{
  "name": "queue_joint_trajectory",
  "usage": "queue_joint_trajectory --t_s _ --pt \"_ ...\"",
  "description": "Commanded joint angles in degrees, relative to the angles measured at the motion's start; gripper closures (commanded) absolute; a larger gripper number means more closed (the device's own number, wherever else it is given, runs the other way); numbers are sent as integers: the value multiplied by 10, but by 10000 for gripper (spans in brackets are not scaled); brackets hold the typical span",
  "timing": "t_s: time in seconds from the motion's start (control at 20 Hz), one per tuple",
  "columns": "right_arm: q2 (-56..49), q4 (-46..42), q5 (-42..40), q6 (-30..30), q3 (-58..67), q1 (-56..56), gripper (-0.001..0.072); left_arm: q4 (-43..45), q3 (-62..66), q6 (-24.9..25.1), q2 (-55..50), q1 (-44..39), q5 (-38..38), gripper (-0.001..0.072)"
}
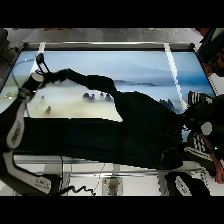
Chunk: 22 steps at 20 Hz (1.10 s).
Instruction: Fold the clothes and pants, and hang the long-sleeved shirts on hangers.
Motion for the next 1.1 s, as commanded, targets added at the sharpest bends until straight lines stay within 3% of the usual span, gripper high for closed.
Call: queue_joint_trajectory --t_s 0.0,0.25,0.4,0.5,0.65,1.05 --pt "0 0 1 0 0 0 256 125 0 10 129 2 -93 679" --pt "0 0 2 0 0 0 256 234 0 -8 279 0 -303 680" --pt "0 0 2 0 0 0 256 305 0 -28 290 1 -429 680" --pt "0 0 2 0 0 0 257 327 0 -31 268 1 -449 680" --pt "0 0 1 0 0 0 257 338 0 -29 195 1 -388 679" --pt "-1 0 -1 0 0 0 256 360 0 -29 32 -3 45 678"
